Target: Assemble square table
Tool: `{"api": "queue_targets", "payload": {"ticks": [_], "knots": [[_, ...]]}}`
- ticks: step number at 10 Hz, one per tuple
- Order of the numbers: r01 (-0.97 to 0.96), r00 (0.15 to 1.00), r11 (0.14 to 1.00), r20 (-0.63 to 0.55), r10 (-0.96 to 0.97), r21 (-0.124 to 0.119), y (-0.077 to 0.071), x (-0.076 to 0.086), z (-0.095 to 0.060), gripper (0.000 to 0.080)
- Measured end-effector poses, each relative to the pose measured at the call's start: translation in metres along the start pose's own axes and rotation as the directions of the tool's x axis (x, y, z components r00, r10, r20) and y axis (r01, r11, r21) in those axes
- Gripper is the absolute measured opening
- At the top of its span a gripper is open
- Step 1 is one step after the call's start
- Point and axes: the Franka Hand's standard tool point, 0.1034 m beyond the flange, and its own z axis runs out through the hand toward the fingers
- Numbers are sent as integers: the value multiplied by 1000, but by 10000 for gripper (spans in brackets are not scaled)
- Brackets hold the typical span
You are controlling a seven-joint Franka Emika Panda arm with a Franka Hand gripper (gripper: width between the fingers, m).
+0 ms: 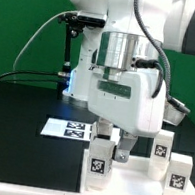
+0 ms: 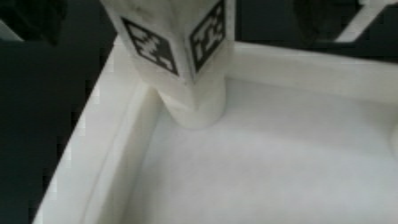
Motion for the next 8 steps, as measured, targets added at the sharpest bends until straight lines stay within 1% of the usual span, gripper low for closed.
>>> {"api": "queue_targets", "payload": {"ticks": [2,3,4,6,8], "knots": [[139,990,990,0,-139,0,1,2,0,649],[208,977,978,32,-209,30,4,9,-1,649],[293,954,955,49,-295,40,6,15,-1,649],[393,918,919,46,-394,39,6,13,1,649],[529,848,848,34,-529,28,8,17,1,649]]}}
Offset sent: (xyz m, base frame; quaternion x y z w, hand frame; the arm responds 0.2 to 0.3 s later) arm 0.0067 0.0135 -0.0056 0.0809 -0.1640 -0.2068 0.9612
